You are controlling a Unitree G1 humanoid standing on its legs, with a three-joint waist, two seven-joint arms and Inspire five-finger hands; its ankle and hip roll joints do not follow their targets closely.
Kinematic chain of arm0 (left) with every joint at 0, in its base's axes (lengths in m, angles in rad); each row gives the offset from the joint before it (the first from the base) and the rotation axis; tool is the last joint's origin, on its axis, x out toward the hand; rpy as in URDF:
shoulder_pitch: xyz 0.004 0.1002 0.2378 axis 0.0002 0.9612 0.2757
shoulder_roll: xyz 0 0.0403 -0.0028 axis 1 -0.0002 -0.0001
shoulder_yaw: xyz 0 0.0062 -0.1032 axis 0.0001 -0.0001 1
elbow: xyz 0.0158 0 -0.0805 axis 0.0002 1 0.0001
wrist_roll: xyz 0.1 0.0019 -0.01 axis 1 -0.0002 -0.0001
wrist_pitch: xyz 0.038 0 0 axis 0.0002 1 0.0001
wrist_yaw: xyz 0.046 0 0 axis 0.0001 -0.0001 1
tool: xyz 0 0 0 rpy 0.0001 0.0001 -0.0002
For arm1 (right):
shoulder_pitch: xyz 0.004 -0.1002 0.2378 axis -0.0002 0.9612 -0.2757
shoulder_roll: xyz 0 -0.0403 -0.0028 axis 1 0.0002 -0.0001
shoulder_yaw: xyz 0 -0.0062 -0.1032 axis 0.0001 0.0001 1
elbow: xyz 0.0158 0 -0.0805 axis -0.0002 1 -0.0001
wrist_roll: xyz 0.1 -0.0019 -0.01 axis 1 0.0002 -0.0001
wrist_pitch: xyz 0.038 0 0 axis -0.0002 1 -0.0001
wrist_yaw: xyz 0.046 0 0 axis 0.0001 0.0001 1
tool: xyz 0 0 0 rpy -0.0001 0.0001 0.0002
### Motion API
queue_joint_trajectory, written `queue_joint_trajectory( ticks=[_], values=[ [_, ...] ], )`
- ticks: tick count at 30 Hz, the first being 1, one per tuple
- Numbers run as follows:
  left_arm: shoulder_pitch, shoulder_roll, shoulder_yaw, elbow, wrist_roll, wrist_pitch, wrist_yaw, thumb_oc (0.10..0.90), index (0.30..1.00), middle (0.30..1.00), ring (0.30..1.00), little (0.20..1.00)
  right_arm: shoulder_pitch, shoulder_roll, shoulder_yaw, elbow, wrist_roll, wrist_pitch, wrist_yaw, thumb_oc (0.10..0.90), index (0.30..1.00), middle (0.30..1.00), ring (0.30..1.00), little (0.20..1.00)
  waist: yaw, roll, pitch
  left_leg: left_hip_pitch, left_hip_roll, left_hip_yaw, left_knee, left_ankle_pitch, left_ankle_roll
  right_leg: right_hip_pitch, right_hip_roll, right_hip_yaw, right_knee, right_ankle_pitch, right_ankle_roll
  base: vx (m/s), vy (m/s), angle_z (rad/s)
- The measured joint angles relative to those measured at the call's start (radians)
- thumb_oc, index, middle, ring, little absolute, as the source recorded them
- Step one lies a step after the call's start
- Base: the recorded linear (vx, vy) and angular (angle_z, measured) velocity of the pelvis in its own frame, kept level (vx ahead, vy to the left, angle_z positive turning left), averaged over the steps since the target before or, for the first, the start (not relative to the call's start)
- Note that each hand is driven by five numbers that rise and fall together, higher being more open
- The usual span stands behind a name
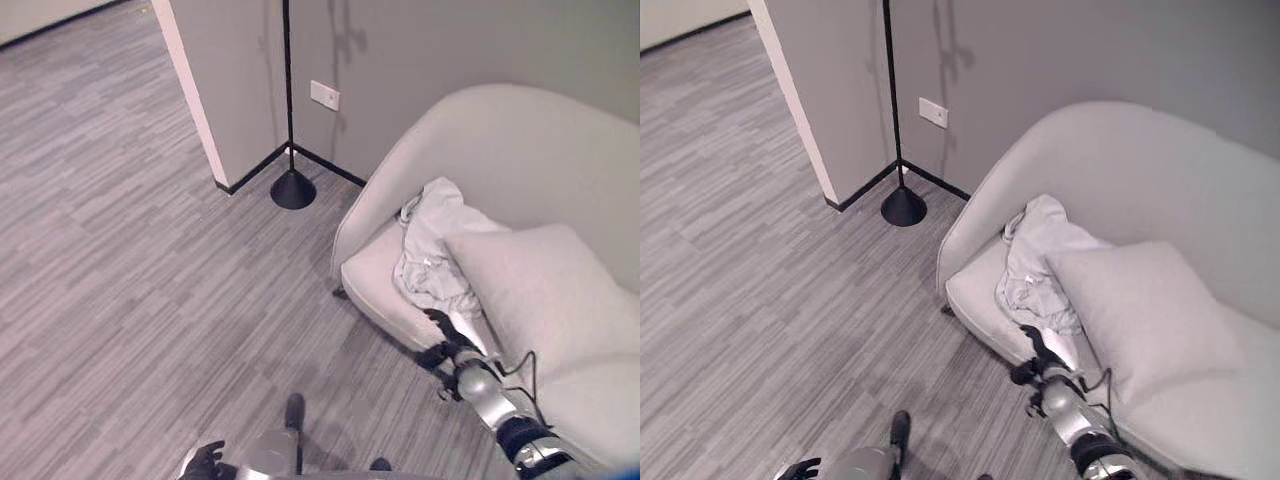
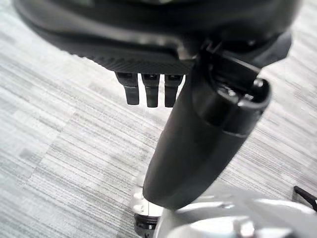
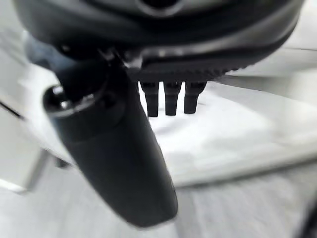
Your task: Hang the clothes on the sofa on the clothes rack.
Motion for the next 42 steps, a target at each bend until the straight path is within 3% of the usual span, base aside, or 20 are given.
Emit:
queue_joint_trajectory(
  ticks=[5, 8, 9, 11, 13, 14, 16, 17, 18, 20, 22, 23, 24, 26, 32, 39, 42],
  values=[
    [0.002, 0.010, -0.033, -0.046, 0.016, -0.003, 0.005, 0.800, 0.900, 0.900, 0.900, 0.900, 0.002, 0.043, 0.036, 0.012, -0.054, -0.010, 0.001, 0.800, 0.900, 0.900, 0.900, 0.900, 0.000, 0.013, -0.007, 0.072, -0.024, -0.037, -0.022, -0.025, 0.034, -0.002, -0.042, -0.008, 0.162, -0.022, 0.029, 0.28, 0.222, 0.27],
    [-0.004, 0.046, -0.171, -0.102, 0.104, -0.009, 0.012, 0.800, 0.900, 0.900, 0.900, 0.900, 0.010, 0.046, 0.047, 0.089, -0.118, 0.003, -0.023, 0.800, 0.900, 0.900, 0.900, 0.900, -0.024, 0.005, -0.015, 0.125, -0.064, -0.097, -0.006, -0.051, 0.076, -0.088, -0.131, 0.036, 0.507, -0.033, 0.068, 0.18, 0.136, 0.62],
    [-0.011, 0.054, -0.181, -0.105, 0.124, -0.007, 0.010, 0.800, 0.900, 0.900, 0.900, 0.900, 0.013, 0.046, 0.049, 0.102, -0.132, 0.002, -0.033, 0.800, 0.900, 0.900, 0.900, 0.900, -0.030, -0.002, -0.020, 0.132, -0.070, -0.108, 0.008, -0.069, 0.096, -0.107, -0.138, 0.057, 0.561, -0.002, 0.090, 0.28, 0.117, 0.38],
    [-0.031, 0.080, -0.226, -0.117, 0.142, -0.007, 0.006, 0.800, 0.900, 0.900, 0.900, 0.900, -0.002, 0.044, 0.069, 0.142, -0.177, 0.003, -0.068, 0.800, 0.900, 0.900, 0.900, 0.900, -0.034, 0.005, -0.016, 0.162, -0.055, -0.141, 0.018, -0.090, 0.113, -0.136, -0.136, 0.061, 0.672, 0.019, 0.080, 0.26, -0.024, 0.24],
    [-0.053, 0.074, -0.199, -0.116, 0.161, -0.008, 0.012, 0.800, 0.900, 0.900, 0.900, 0.900, -0.017, 0.015, 0.069, 0.138, -0.214, 0.001, -0.082, 0.800, 0.900, 0.900, 0.900, 0.900, -0.055, 0.043, 0.001, 0.191, -0.014, -0.174, 0.017, -0.102, 0.119, -0.158, -0.059, 0.046, 0.602, -0.003, 0.046, 0.22, -0.158, 0.24],
    [-0.053, 0.074, -0.199, -0.116, 0.161, -0.008, 0.012, 0.800, 0.900, 0.900, 0.900, 0.900, -0.017, 0.015, 0.069, 0.138, -0.214, 0.001, -0.082, 0.800, 0.900, 0.900, 0.900, 0.900, -0.055, 0.043, 0.001, 0.191, -0.014, -0.174, 0.017, -0.102, 0.119, -0.158, -0.059, 0.046, 0.602, -0.003, 0.046, 0.22, -0.234, 0.41],
    [-0.076, 0.061, -0.182, -0.106, 0.163, -0.011, 0.014, 0.800, 0.900, 0.900, 0.900, 0.900, -0.024, -0.048, 0.064, 0.109, -0.270, 0.016, -0.118, 0.800, 0.900, 0.900, 0.900, 0.900, -0.097, 0.055, 0.010, 0.210, -0.010, -0.224, 0.019, -0.114, 0.097, -0.222, -0.004, 0.043, 0.402, -0.008, 0.037, 0.28, -0.271, 0.64],
    [-0.098, 0.052, -0.170, -0.084, 0.163, -0.015, 0.014, 0.800, 0.900, 0.900, 0.900, 0.900, -0.025, -0.076, 0.058, 0.112, -0.284, 0.021, -0.130, 0.800, 0.900, 0.900, 0.900, 0.900, -0.113, 0.059, 0.014, 0.213, -0.010, -0.260, 0.019, -0.123, 0.072, -0.235, 0.042, 0.099, 0.262, -0.006, 0.040, 0.27, -0.233, 1.05],
    [-0.116, 0.042, -0.165, -0.057, 0.163, -0.020, 0.019, 0.800, 0.900, 0.900, 0.900, 0.900, -0.025, -0.104, 0.053, 0.112, -0.291, 0.043, -0.149, 0.800, 0.900, 0.900, 0.900, 0.900, -0.139, 0.048, 0.017, 0.216, -0.022, -0.295, 0.019, -0.119, 0.072, -0.257, 0.052, 0.172, 0.146, 0.022, 0.078, 0.17, -0.165, 1.05],
    [-0.115, 0.043, -0.170, -0.039, 0.168, -0.030, 0.024, 0.800, 0.900, 0.900, 0.900, 0.900, -0.016, -0.115, 0.028, 0.114, -0.291, 0.063, -0.166, 0.800, 0.900, 0.900, 0.900, 0.900, -0.154, 0.024, 0.013, 0.227, -0.044, -0.332, 0.010, -0.120, 0.067, -0.282, 0.052, 0.249, 0.074, 0.049, 0.117, 0.13, -0.164, 0.83],
    [-0.091, 0.042, -0.177, -0.029, 0.168, -0.028, 0.041, 0.800, 0.900, 0.900, 0.900, 0.900, -0.011, -0.107, 0.012, 0.130, -0.291, 0.084, -0.196, 0.800, 0.900, 0.900, 0.900, 0.900, -0.160, -0.017, 0.000, 0.264, -0.064, -0.362, -0.021, -0.132, 0.050, -0.289, 0.024, 0.237, 0.063, 0.099, 0.092, 0.14, -0.231, 0.51],
    [-0.061, 0.045, -0.165, -0.029, 0.168, -0.027, 0.047, 0.800, 0.900, 0.900, 0.900, 0.900, 0.001, -0.094, 0.003, 0.136, -0.291, 0.084, -0.205, 0.800, 0.900, 0.900, 0.900, 0.900, -0.158, -0.036, -0.016, 0.267, -0.066, -0.381, -0.022, -0.149, 0.030, -0.265, 0.022, 0.235, 0.017, 0.163, 0.052, 0.13, -0.218, 0.30],
    [-0.043, 0.037, -0.147, -0.031, 0.165, -0.026, 0.052, 0.800, 0.900, 0.900, 0.900, 0.900, 0.006, -0.093, -0.005, 0.137, -0.291, 0.083, -0.207, 0.800, 0.900, 0.900, 0.900, 0.900, -0.153, -0.026, -0.018, 0.267, -0.048, -0.386, -0.018, -0.162, 0.012, -0.246, 0.042, 0.218, -0.016, 0.193, 0.011, 0.11, -0.187, 0.27],
    [-0.008, 0.021, -0.104, -0.040, 0.162, -0.028, 0.058, 0.800, 0.900, 0.900, 0.900, 0.900, 0.030, -0.092, -0.041, 0.131, -0.291, 0.081, -0.218, 0.800, 0.900, 0.900, 0.900, 0.900, -0.138, 0.008, -0.018, 0.254, 0.001, -0.379, -0.010, -0.182, -0.020, -0.215, 0.092, 0.185, -0.088, 0.219, -0.025, 0.09, -0.175, 0.15],
    [0.016, -0.001, -0.111, -0.038, 0.164, -0.028, 0.074, 0.800, 0.900, 0.900, 0.900, 0.900, 0.090, -0.095, -0.055, 0.153, -0.292, 0.082, -0.223, 0.800, 0.900, 0.900, 0.900, 0.900, -0.138, 0.054, -0.018, 0.208, 0.055, -0.349, 0.055, -0.217, -0.077, -0.213, 0.148, 0.153, -0.088, 0.186, -0.073, 0.01, -0.125, 0.08],
    [-0.033, 0.008, -0.205, -0.097, 0.168, -0.048, 0.092, 0.800, 0.900, 0.900, 0.900, 0.900, 0.054, -0.091, -0.044, 0.319, -0.310, 0.076, -0.249, 0.800, 0.900, 0.900, 0.900, 0.900, -0.144, 0.095, 0.016, 0.094, 0.069, -0.360, 0.055, -0.211, -0.084, -0.316, 0.158, 0.129, -0.088, 0.204, -0.082, -0.10, -0.046, 0.11],
    [-0.043, 0.012, -0.247, -0.112, 0.168, -0.055, 0.106, 0.800, 0.900, 0.900, 0.900, 0.900, -0.006, -0.104, -0.055, 0.309, -0.282, 0.075, -0.313, 0.800, 0.900, 0.900, 0.900, 0.900, -0.171, 0.118, 0.037, 0.045, 0.067, -0.356, 0.057, -0.203, -0.092, -0.362, 0.156, 0.131, -0.088, 0.206, -0.079, -0.06, 0.000, -0.02]
  ],
)
